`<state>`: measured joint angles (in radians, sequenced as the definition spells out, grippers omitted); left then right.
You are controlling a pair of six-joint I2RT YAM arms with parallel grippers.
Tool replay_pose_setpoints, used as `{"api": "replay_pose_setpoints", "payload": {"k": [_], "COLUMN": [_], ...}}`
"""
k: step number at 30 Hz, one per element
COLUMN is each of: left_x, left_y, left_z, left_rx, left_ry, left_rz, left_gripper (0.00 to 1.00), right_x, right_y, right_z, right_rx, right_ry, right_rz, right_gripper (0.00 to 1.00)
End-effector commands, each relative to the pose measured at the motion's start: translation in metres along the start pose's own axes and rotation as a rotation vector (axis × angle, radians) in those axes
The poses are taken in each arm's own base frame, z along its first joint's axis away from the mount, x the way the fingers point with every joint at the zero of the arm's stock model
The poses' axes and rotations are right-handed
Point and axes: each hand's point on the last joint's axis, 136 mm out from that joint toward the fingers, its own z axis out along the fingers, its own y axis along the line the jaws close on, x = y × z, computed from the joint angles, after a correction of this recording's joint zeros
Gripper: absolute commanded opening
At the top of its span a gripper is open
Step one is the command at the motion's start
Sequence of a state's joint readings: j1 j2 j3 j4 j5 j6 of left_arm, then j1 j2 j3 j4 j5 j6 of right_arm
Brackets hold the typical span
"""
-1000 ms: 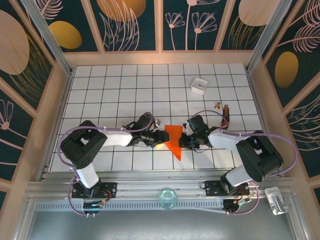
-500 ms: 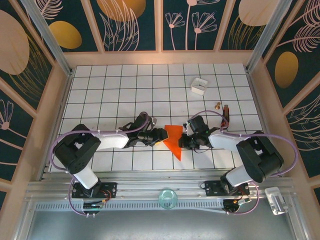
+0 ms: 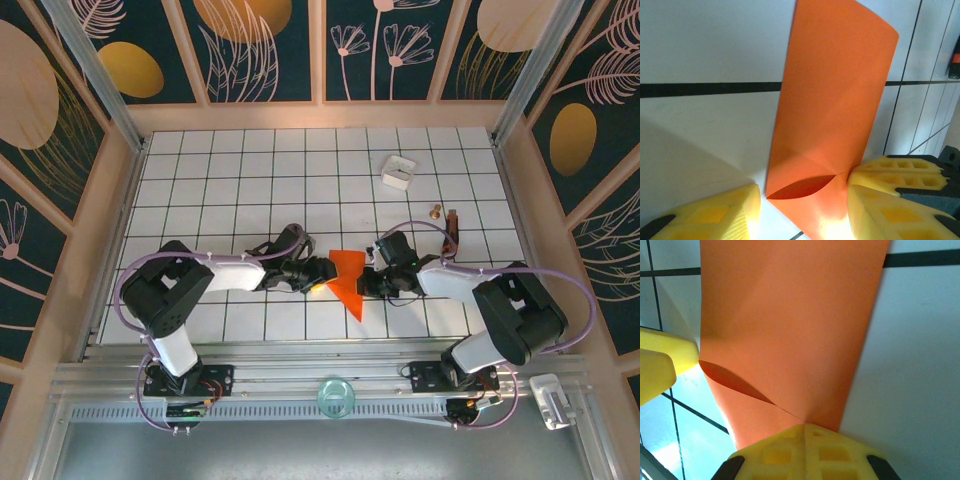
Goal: Fold a paper plane with a square sheet of paper (pick it up from the middle)
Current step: Perform the fourth fold on the wing at the bottom-center of the table.
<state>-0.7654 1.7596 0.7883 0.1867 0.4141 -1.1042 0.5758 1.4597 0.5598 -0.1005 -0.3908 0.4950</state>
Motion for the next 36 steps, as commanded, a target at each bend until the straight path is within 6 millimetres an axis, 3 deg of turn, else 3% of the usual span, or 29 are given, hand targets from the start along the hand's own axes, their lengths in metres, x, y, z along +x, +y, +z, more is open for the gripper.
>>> {"api": "replay_pose_setpoints", "payload": {"k": [1,15,36], "left_x": [0.008,0.008,0.001], "left_y": [0.003,-0.016,-0.002], "left_z": [0.006,-0.002,-0.004], "left_rx": [-0.02,0.055,-0.01], "left_ry": [0.048,0.045,0.017], "left_rz": [-0.029,-0.015,0.017], "left_gripper": [0.48,0.46,0.49], "right_x": [0.019,0.021,0.021], "right_y": [-0.026,-0.027,-0.027], "right_z": [0.004,0.006,0.006], "right_rx": [0.085,0.082,0.08], "right_ry": [0.049,0.055,0.059], "right_rz": [0.014,0.019,0.02], "right_gripper": [0.0,0.0,0.0]}}
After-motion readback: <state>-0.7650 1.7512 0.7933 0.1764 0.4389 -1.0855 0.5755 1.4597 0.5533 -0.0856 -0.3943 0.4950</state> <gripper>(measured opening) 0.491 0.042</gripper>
